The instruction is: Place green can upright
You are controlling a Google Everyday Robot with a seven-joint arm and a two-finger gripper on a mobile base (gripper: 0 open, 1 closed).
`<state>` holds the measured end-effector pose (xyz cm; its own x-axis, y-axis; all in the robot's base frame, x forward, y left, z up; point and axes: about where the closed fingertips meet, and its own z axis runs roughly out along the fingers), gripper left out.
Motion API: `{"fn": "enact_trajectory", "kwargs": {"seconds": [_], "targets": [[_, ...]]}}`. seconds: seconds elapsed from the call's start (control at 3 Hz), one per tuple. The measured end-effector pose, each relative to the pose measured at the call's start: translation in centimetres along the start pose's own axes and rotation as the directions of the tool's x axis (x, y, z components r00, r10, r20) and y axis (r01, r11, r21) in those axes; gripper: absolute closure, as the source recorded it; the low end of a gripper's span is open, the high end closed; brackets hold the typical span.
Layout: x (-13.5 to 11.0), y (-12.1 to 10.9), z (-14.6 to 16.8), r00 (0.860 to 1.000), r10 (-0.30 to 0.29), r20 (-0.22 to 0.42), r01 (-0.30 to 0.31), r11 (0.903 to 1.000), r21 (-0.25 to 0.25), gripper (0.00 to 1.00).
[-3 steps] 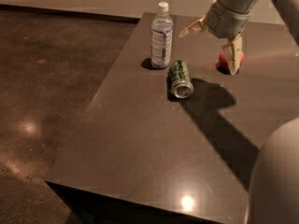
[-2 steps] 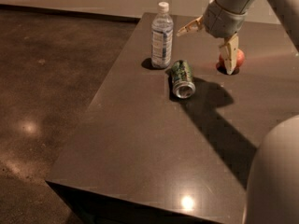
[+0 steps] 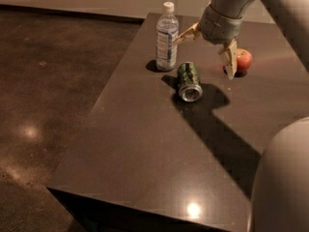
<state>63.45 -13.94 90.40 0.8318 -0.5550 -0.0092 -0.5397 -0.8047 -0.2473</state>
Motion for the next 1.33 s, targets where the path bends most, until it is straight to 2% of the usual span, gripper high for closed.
{"fn": "enact_trajectory", "kwargs": {"seconds": [0.33, 0.67, 1.0, 1.33], "targets": [[-1.0, -0.3, 1.4, 0.997, -0.074, 0.007, 0.074, 0.9961, -0.049, 0.00], [-1.3, 0.0, 3.1, 0.992, -0.126, 0.006, 0.126, 0.9849, -0.119, 0.00], [-1.2, 0.1, 4.3, 0.983, -0.181, -0.001, 0.178, 0.9661, -0.187, 0.00], [-1.1, -0.1, 5.1, 0.970, -0.244, -0.003, 0.236, 0.9409, -0.243, 0.00]]}}
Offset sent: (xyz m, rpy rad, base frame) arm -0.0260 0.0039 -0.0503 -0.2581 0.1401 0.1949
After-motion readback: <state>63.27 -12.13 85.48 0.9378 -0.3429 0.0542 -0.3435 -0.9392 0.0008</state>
